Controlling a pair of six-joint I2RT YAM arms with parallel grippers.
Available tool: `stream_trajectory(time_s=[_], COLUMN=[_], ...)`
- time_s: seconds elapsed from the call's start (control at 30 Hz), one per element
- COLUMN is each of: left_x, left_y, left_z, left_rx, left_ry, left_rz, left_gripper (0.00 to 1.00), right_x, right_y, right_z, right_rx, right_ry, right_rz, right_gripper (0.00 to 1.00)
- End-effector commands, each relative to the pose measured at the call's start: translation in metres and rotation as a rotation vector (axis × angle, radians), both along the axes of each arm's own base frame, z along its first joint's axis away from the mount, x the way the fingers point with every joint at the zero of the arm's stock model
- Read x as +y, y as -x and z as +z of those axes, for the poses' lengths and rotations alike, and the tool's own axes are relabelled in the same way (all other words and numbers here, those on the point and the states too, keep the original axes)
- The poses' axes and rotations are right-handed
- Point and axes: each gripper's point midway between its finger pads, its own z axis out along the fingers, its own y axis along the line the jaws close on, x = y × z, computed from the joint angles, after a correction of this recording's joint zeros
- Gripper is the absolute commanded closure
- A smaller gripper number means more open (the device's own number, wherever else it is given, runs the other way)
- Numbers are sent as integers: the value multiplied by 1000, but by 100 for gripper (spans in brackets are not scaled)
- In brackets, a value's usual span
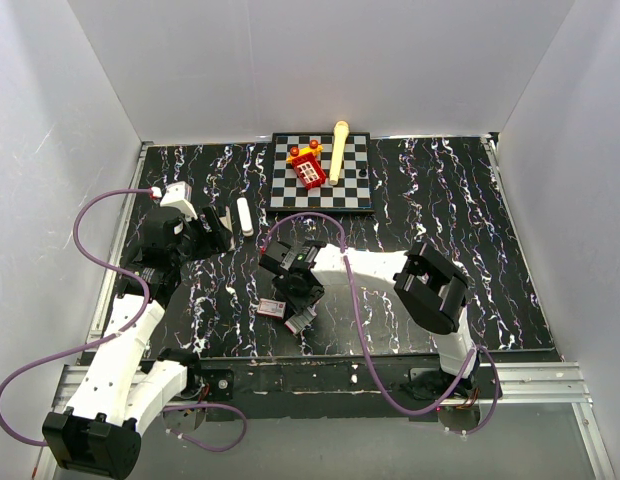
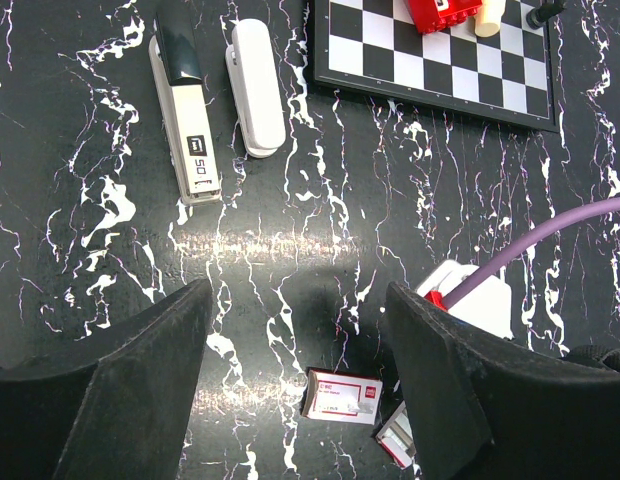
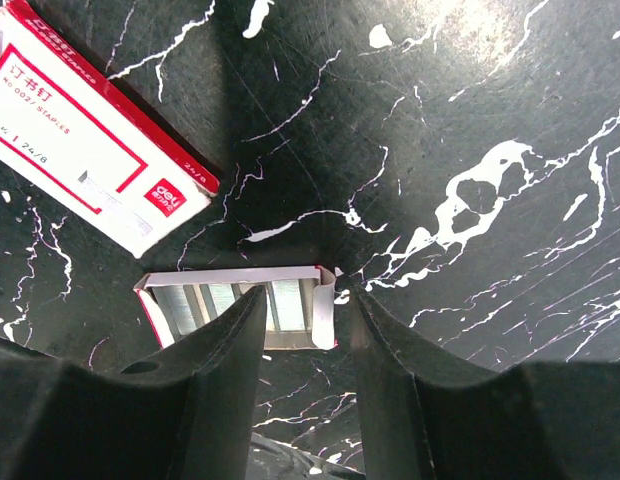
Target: Unload the staples from the stapler
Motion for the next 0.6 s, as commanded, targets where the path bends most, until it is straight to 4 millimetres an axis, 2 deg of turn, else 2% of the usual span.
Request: stream_trajectory(time_s=[0.0, 0.57], left_x=[0, 0], left_y=[-1, -1], left_z=[3, 3], left_rx=[-24, -24], left_ry=[3, 2], left_rz=[-4, -3], left_gripper=[30, 30], right_x=[-2, -2], right_y=[1, 4], right_z=[-1, -6], right_rx=[5, 29], right_ry=[1, 14], right_rz=[-17, -13], right_gripper=[54, 56])
